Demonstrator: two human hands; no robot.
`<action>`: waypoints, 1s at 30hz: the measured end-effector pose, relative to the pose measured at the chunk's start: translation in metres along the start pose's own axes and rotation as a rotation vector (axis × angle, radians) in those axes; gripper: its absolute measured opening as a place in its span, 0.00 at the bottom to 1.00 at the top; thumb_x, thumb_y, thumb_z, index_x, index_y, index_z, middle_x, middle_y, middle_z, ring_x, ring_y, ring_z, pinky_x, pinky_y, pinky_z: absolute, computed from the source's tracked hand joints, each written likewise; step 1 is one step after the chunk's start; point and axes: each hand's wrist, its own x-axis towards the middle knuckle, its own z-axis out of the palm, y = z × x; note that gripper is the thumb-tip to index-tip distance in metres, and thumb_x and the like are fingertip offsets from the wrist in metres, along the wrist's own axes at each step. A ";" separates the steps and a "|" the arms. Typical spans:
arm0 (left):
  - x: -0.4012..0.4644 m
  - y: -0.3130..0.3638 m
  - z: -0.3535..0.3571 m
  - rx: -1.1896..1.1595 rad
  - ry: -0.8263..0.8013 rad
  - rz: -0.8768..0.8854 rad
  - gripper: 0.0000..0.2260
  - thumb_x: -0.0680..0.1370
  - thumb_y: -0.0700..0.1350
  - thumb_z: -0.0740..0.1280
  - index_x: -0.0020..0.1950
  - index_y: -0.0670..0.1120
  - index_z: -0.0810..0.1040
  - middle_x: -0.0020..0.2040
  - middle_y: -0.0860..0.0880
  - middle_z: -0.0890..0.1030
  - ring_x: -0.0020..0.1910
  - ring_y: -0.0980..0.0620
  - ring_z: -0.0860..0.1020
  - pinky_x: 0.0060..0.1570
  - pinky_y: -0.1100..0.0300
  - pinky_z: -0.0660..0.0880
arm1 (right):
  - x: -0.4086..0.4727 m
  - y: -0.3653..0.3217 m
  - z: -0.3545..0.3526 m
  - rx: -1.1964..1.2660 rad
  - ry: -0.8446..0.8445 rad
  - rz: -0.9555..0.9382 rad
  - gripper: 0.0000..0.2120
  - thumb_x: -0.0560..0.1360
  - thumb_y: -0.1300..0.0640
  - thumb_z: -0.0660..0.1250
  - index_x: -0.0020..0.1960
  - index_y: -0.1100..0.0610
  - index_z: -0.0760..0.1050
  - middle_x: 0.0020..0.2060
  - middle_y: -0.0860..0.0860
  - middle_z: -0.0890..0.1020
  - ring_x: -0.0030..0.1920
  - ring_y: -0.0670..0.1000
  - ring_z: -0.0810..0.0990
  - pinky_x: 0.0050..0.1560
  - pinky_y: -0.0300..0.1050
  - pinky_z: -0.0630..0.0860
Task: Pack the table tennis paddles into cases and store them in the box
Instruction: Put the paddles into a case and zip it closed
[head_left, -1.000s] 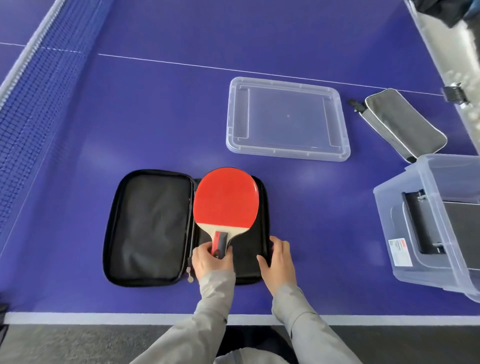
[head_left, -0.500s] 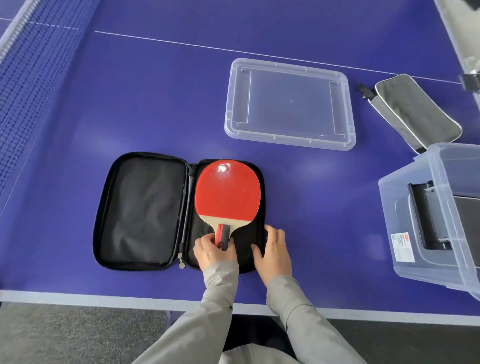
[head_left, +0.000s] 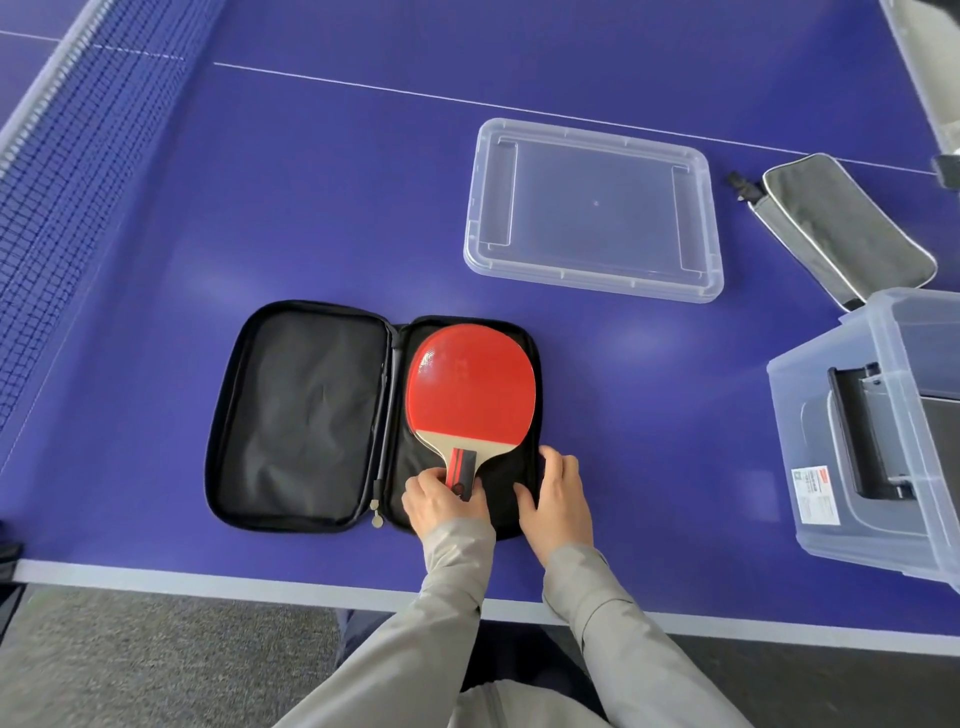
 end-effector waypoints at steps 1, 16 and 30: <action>0.000 0.000 0.000 0.002 -0.003 -0.003 0.18 0.71 0.44 0.73 0.55 0.37 0.74 0.54 0.40 0.74 0.58 0.43 0.68 0.59 0.56 0.64 | 0.000 0.000 0.000 0.001 -0.001 -0.003 0.23 0.76 0.53 0.64 0.68 0.55 0.63 0.58 0.53 0.69 0.54 0.53 0.74 0.40 0.40 0.72; 0.075 -0.049 -0.127 0.145 0.315 0.043 0.27 0.72 0.52 0.71 0.65 0.41 0.70 0.64 0.38 0.68 0.64 0.38 0.65 0.63 0.44 0.61 | -0.003 0.010 -0.004 0.053 -0.039 -0.053 0.23 0.76 0.55 0.65 0.69 0.56 0.63 0.58 0.53 0.68 0.50 0.53 0.75 0.45 0.46 0.78; 0.087 -0.066 -0.200 -0.423 0.024 -0.012 0.17 0.77 0.34 0.63 0.63 0.48 0.71 0.60 0.40 0.76 0.50 0.46 0.78 0.56 0.47 0.71 | -0.007 0.015 0.000 0.084 -0.021 -0.063 0.22 0.76 0.57 0.66 0.67 0.57 0.65 0.56 0.52 0.69 0.51 0.52 0.74 0.45 0.44 0.77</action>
